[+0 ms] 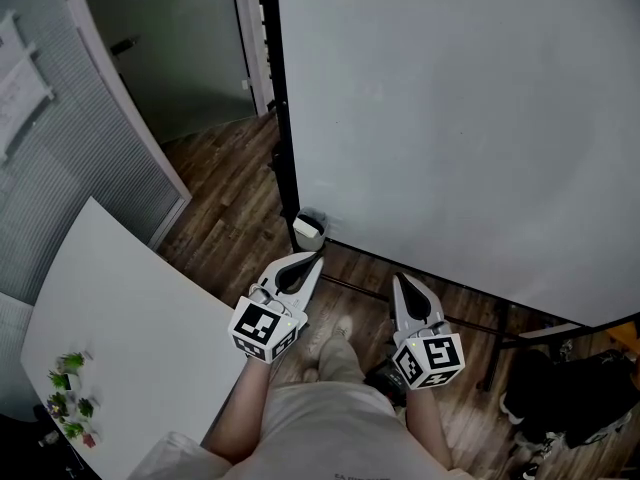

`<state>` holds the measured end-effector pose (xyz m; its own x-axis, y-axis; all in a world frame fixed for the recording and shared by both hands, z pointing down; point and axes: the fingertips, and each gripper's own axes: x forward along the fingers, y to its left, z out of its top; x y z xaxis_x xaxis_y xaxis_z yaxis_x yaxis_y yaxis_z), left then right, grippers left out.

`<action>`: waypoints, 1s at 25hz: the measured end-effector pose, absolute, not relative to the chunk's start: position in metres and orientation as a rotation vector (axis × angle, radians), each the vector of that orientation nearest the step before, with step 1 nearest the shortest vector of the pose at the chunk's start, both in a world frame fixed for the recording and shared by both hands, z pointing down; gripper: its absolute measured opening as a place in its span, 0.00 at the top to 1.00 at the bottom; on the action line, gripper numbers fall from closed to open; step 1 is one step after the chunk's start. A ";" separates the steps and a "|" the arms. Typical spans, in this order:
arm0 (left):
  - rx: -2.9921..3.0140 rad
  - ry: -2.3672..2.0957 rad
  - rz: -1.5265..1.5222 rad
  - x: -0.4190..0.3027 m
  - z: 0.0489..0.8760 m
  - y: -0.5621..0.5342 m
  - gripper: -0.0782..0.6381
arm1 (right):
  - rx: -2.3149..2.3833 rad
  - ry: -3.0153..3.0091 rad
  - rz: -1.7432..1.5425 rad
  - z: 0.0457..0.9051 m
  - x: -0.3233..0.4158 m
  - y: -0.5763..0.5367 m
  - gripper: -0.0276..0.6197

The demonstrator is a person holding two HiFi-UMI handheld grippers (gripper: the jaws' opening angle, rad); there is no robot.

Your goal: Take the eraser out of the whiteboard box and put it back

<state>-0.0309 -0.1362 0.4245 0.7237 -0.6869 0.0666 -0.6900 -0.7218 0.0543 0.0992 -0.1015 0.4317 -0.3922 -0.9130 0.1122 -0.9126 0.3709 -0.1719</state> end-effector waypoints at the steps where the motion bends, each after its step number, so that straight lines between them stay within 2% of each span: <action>1: 2.850 -1.149 0.077 -0.031 0.425 -0.136 0.88 | -1.736 2.605 -0.322 0.432 0.099 -0.101 0.94; 25: 2.847 -1.217 0.154 -0.025 0.428 -0.130 0.88 | -1.796 2.618 -0.313 0.439 0.120 -0.086 0.94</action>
